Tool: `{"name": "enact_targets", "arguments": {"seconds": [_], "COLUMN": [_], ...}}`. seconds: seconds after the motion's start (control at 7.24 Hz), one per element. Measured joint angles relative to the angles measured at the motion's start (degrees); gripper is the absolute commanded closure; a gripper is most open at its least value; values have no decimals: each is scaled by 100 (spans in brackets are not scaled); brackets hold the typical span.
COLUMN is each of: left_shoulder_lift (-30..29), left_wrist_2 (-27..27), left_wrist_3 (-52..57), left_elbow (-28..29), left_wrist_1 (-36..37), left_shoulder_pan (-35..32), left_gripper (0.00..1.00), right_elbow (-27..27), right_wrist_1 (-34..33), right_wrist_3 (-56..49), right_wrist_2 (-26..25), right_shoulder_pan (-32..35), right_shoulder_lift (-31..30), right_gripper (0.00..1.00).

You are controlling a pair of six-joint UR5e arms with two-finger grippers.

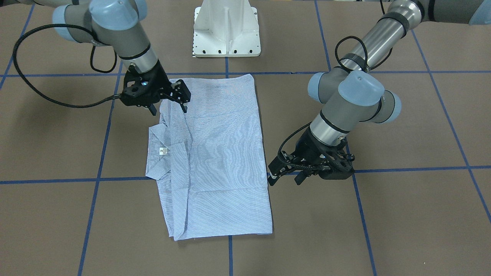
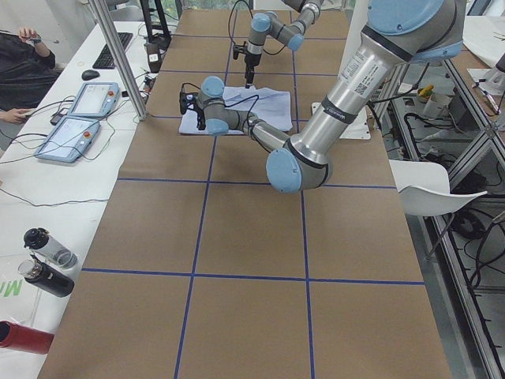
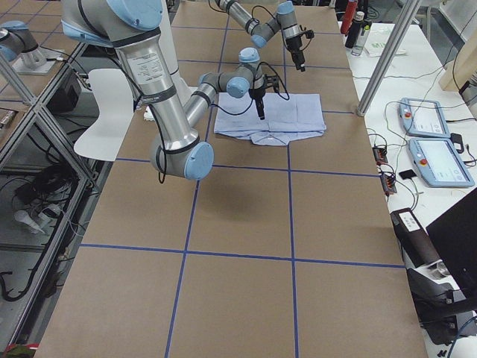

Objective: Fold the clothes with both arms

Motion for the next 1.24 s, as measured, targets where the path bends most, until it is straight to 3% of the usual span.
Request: {"name": "enact_targets", "arguments": {"seconds": [0.55, 1.24], "left_shoulder_lift": [17, 37], "left_wrist_2": [1, 2], "left_wrist_3": [-15, -19], "left_elbow": [-6, -6], "left_wrist_1": [-56, -73], "left_shoulder_pan": [45, 59], "left_gripper": [0, 0], "right_elbow": [-775, -1047], "right_wrist_1": [-71, -265], "right_wrist_3": [-539, -857], "right_wrist_2": [-662, -809], "right_shoulder_pan": [-243, -258], "right_shoulder_lift": [311, 424], "right_gripper": [0, 0]}}
